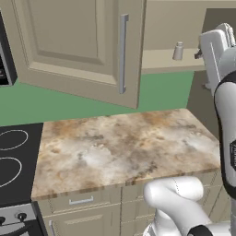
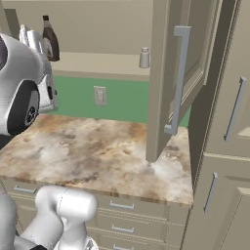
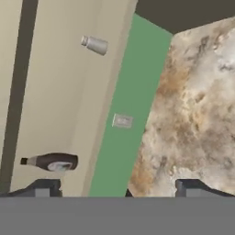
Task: Move the syrup bottle and shaker from the cabinet to the dining counter.
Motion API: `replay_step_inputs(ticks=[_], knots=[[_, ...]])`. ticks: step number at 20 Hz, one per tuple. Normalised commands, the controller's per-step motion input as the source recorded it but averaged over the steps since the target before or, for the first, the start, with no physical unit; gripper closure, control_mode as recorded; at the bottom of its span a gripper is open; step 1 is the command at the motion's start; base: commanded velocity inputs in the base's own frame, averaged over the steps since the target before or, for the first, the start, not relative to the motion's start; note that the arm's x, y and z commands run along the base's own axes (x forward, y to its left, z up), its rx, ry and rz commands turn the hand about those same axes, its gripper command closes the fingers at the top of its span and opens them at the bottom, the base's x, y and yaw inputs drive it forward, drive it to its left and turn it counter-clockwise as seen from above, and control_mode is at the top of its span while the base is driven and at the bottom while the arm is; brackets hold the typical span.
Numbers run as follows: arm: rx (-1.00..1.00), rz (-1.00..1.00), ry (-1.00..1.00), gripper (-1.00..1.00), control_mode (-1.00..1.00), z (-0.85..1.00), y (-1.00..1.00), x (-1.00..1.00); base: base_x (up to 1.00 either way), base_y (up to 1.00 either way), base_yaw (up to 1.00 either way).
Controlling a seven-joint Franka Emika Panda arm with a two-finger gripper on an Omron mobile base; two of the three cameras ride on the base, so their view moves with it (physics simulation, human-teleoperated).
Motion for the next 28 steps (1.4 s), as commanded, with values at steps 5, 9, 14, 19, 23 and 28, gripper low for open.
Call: replay_step_inputs(ticks=[5,9,14,19,23,28], knots=[[0.51,0.2,-0.01,-1.0,-1.0,-0.18,-0.05,0.61,0.0,0.0,0.0],[0.18,0.22,-0.14,-1.0,-1.0,-0.41,0.48,0.54,0.0,0.0,0.0],[0.1,0.2,-0.2,-1.0,-1.0,-0.37,0.64,0.47,0.0,0.0,0.0],[0.09,0.21,-0.07,-1.0,-1.0,-0.05,0.54,0.36,0.0,0.0,0.0],[0.02,0.27,0.05,-1.0,-1.0,0.06,0.65,0.08,0.0,0.0,0.0],[0.0,0.3,0.05,-1.0,-1.0,0.1,0.8,-0.04,0.0,0.0,0.0]])
